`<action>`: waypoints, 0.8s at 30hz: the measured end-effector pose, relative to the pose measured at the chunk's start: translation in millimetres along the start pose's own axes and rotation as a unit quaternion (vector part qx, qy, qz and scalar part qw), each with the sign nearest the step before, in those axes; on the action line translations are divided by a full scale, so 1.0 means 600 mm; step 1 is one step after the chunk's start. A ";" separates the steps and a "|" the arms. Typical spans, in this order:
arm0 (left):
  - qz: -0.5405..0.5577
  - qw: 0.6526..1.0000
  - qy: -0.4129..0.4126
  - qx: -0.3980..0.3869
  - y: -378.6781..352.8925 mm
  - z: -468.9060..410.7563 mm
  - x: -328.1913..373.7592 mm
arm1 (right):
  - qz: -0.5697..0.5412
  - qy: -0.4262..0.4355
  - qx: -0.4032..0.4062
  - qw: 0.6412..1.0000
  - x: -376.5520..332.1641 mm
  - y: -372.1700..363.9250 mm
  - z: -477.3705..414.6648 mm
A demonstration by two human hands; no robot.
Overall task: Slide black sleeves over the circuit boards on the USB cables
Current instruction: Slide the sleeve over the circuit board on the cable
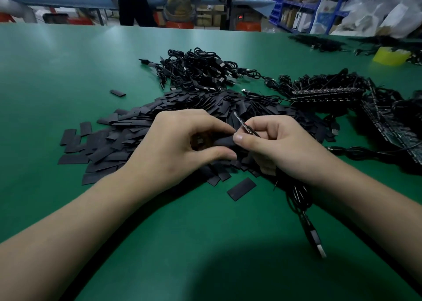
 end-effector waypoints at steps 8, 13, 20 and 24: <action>0.074 0.989 0.094 0.087 0.025 0.005 -0.036 | -0.129 -0.017 0.006 0.992 0.000 0.010 -0.008; 0.143 0.976 0.141 0.090 0.022 0.007 -0.059 | -0.072 -0.038 -0.032 0.996 0.003 0.009 -0.003; 0.145 0.979 0.119 0.077 0.017 0.006 -0.051 | -0.033 -0.053 -0.113 0.992 -0.005 -0.012 0.009; 0.146 0.981 0.113 0.067 0.014 0.006 -0.050 | -0.013 -0.038 -0.134 0.990 -0.011 -0.017 0.009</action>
Point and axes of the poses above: each hand's wrist, its own z-axis away from the middle knuckle, its own y-axis out of the back of the hand, x = y × z, the point moved 7 cm from there along -z, towards the middle knuckle, and after that the axes turned 1 degree about -z, right-handed, at the moved point
